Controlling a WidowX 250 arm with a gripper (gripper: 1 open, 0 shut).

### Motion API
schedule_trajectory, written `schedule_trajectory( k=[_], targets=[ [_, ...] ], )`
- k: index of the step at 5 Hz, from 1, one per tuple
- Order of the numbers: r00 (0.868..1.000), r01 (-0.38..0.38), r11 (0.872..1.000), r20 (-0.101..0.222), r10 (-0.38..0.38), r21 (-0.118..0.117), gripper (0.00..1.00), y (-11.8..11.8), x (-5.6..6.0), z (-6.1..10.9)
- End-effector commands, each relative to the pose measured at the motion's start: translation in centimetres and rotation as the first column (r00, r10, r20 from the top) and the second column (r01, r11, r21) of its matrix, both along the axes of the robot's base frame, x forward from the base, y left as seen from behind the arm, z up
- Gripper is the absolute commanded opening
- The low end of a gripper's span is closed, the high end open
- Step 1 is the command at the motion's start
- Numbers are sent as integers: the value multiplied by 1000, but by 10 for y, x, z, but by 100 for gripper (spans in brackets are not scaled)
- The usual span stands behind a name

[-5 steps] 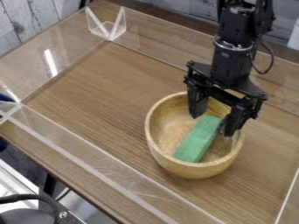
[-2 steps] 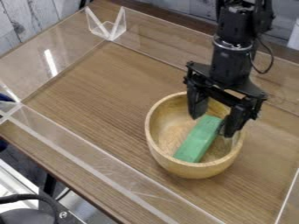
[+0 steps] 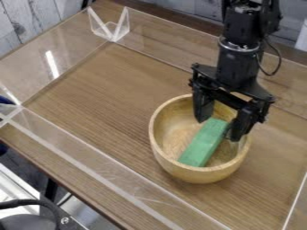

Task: Remove the green block from inside the brown bowl and put it on the table

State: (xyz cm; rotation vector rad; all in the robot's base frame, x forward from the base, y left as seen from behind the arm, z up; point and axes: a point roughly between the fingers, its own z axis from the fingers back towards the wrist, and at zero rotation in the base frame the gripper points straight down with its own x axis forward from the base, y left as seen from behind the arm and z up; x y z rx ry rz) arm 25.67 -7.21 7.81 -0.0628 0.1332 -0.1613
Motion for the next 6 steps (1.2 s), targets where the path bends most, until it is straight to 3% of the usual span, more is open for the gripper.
schedule_trajectory(
  k=[1, 3, 6],
  targets=[
    [998, -9, 1000, 59, 10, -19, 100, 1, 6, 16],
    [999, -12, 1000, 52, 13, -22, 100, 2, 7, 15],
    [999, -6, 1000, 31, 7, -13, 100, 6, 3, -2]
  ],
)
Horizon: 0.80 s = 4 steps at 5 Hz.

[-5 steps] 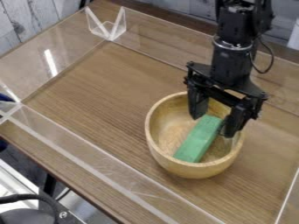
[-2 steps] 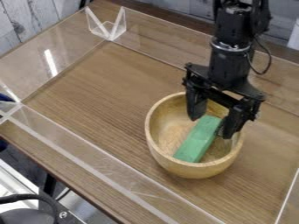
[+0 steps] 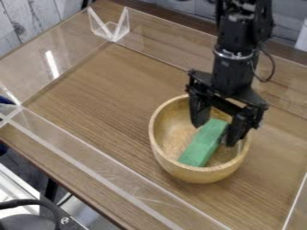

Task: Remove the green block from inside the brown bowl and put it on the table

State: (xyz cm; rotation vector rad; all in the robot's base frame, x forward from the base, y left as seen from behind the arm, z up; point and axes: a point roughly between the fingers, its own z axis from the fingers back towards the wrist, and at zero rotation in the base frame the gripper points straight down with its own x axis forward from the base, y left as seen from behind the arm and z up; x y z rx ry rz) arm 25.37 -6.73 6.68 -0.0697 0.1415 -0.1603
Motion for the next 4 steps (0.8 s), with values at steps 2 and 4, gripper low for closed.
schedule_trajectory(
  k=[2, 4],
  targets=[
    [1000, -2, 1000, 25, 2, 0, 100, 3, 2, -6],
    [1000, -8, 1000, 16, 8, 5, 100, 5, 2, -14]
  ],
)
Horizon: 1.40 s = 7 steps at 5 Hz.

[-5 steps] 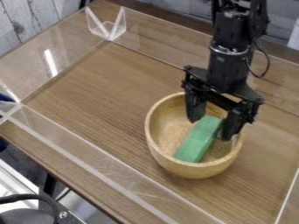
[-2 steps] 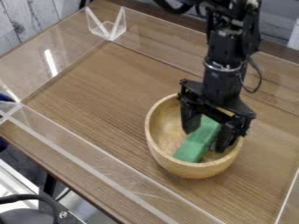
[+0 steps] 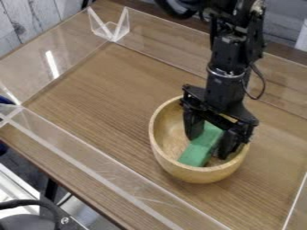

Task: Remove the green block from inside the brown bowl and put it on the table

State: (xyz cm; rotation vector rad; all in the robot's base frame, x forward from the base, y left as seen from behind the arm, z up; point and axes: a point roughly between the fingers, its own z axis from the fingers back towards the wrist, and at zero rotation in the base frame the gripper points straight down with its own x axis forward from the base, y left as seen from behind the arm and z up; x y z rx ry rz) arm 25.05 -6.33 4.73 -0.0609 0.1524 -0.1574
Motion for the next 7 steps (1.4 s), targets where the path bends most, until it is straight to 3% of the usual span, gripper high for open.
schedule_trajectory(
  k=[1, 2, 7],
  targets=[
    [1000, -11, 1000, 24, 11, -3, 100, 2, 5, 4],
    [1000, -16, 1000, 20, 16, -3, 0, 2, 6, 0],
    [998, -30, 999, 57, 31, -19, 0, 6, 11, 30]
  ],
)
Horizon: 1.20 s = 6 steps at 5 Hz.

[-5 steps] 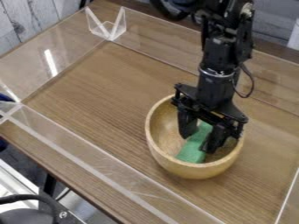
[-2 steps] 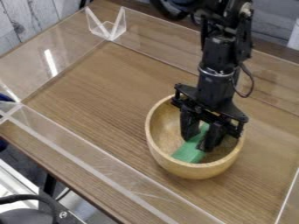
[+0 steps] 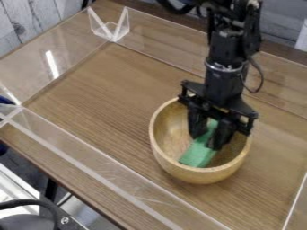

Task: Remove the green block from inside the brown bowl and put it on the table

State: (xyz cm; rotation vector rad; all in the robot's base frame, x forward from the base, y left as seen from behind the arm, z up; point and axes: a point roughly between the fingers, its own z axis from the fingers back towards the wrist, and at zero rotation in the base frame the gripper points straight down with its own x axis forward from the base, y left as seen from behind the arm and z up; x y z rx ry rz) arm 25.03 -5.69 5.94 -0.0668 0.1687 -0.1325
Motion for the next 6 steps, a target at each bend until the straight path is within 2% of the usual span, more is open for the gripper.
schedule_trajectory(
  k=[1, 2, 3, 6],
  targets=[
    [995, -11, 1000, 95, 12, -16, 0, 0, 14, 30],
    [991, -13, 1000, 133, 16, -20, 0, 2, 16, 52],
    [988, -16, 1000, 153, 19, -19, 0, 9, 16, 63],
    [992, -13, 1000, 128, 15, -13, 0, 14, 15, 49]
  ],
)
